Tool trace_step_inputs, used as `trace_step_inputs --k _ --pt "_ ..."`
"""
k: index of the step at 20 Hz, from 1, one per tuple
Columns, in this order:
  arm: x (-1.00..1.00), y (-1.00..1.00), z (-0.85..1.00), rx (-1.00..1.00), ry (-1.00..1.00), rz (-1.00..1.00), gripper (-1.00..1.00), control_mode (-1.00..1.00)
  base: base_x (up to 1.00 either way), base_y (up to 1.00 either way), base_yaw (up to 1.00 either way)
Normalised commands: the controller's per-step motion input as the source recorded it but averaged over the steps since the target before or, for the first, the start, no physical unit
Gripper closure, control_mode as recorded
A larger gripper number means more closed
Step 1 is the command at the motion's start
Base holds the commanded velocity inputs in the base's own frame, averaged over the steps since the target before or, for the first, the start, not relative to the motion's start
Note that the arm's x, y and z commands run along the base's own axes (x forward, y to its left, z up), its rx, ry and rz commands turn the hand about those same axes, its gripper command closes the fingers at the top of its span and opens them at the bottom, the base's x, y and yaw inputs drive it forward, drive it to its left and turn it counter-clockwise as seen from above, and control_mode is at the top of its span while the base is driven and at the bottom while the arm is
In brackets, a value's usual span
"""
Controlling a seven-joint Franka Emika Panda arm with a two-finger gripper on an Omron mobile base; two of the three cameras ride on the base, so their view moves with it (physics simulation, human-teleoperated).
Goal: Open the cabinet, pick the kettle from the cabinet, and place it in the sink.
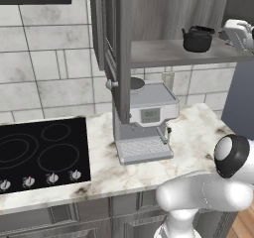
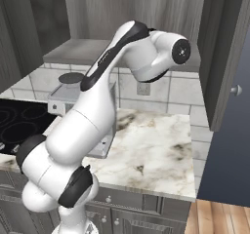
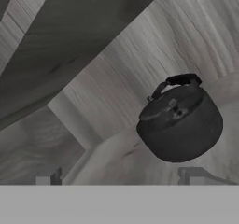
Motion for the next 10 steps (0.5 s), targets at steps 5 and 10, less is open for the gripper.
trace_step_inputs --k 5,10 --pt "0.22 -0.08 0.00 0.00 0.00 0.00 -1.00 -1.00 0.00 0.00 0.00" --pt "0.21 -0.05 0.00 0.00 0.00 0.00 -1.00 -1.00 0.00 0.00 0.00"
